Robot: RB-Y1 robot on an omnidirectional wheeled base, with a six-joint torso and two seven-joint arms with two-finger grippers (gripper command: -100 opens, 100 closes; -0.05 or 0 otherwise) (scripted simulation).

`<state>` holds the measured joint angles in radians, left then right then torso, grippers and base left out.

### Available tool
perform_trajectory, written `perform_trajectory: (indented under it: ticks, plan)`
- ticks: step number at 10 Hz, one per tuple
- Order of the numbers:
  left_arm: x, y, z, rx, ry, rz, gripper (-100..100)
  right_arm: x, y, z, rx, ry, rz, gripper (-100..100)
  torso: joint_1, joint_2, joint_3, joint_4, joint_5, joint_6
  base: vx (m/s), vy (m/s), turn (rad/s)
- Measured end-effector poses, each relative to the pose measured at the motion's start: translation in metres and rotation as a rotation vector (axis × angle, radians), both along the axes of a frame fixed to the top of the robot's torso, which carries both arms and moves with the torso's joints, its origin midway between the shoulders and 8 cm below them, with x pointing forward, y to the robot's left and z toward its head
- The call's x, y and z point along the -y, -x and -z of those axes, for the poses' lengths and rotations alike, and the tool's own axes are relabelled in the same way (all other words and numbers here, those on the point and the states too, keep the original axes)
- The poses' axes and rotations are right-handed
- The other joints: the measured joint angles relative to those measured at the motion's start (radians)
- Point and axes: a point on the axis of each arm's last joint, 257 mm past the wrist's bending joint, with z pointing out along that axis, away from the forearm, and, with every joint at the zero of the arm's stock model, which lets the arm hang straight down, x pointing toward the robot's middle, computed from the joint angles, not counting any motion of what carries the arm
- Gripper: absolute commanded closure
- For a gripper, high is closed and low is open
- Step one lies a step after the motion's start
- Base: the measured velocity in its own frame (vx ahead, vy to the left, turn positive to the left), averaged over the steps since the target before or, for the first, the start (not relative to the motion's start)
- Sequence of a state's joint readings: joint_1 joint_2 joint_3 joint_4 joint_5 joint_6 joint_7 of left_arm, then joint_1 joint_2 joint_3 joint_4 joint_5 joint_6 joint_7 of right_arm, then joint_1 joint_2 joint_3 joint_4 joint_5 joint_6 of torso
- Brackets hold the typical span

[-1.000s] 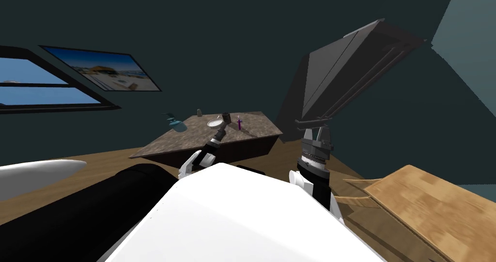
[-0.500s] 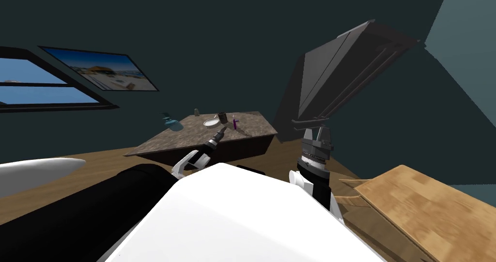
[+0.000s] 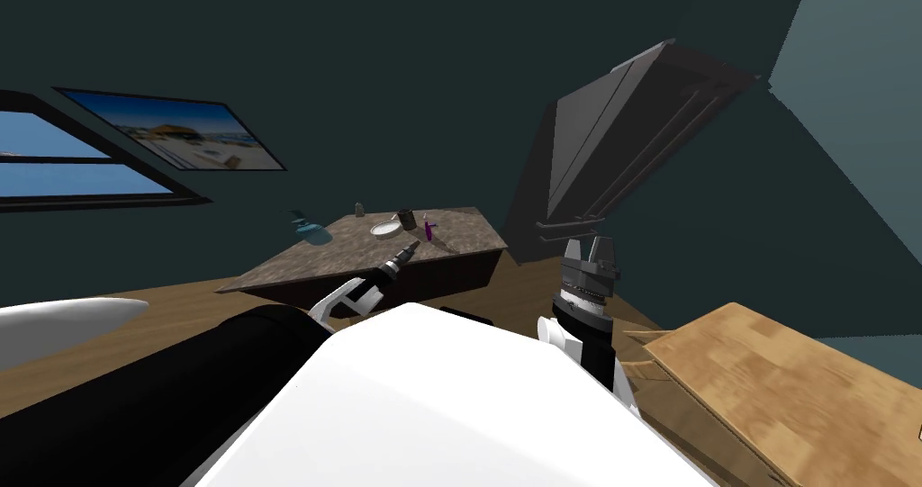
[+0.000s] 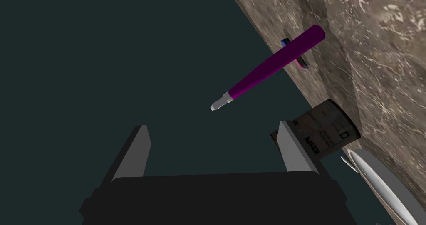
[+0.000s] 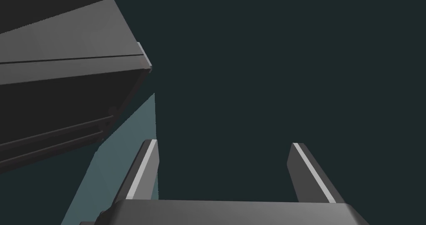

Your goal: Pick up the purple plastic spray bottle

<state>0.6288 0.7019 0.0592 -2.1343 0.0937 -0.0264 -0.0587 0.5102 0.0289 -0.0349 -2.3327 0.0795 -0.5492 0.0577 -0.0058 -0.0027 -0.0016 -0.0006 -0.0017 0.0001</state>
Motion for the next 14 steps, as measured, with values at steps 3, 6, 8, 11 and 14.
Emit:
perform_trajectory:
  ticks: [3, 6, 8, 11, 14]
  plan:
    - [-0.029, 0.006, 0.023, -0.096, -0.082, -0.021, -100, 0.000, 0.000, 0.000, 0.000, 0.000, 0.000, 0, 0.000, 0.000, 0.000, 0.000, 0.000, 0.000, 0.044, -0.094, -0.044]
    - [-0.065, 0.011, 0.045, -0.207, -0.185, -0.053, -100, 0.000, 0.000, 0.000, 0.000, 0.000, 0.000, 0, 0.001, -0.003, -0.002, -0.001, 0.000, 0.000, 0.073, -0.072, -0.087]
    - [-0.086, 0.018, 0.054, -0.265, -0.238, -0.073, -100, 0.000, 0.000, 0.000, 0.000, 0.000, 0.000, 0, 0.003, -0.002, -0.001, 0.000, 0.001, 0.000, 0.048, -0.040, -0.057]
    - [-0.114, 0.025, 0.064, -0.343, -0.315, -0.105, -100, 0.000, 0.000, 0.000, 0.000, 0.000, 0.000, 0, 0.004, -0.002, -0.001, 0.000, 0.001, 0.000, 0.061, -0.035, -0.097]
    - [-0.148, 0.035, 0.072, -0.422, -0.394, -0.146, -100, 0.000, 0.000, 0.000, 0.000, 0.000, 0.000, 0, 0.005, -0.003, -0.002, -0.001, 0.001, 0.000, 0.077, -0.024, -0.091]
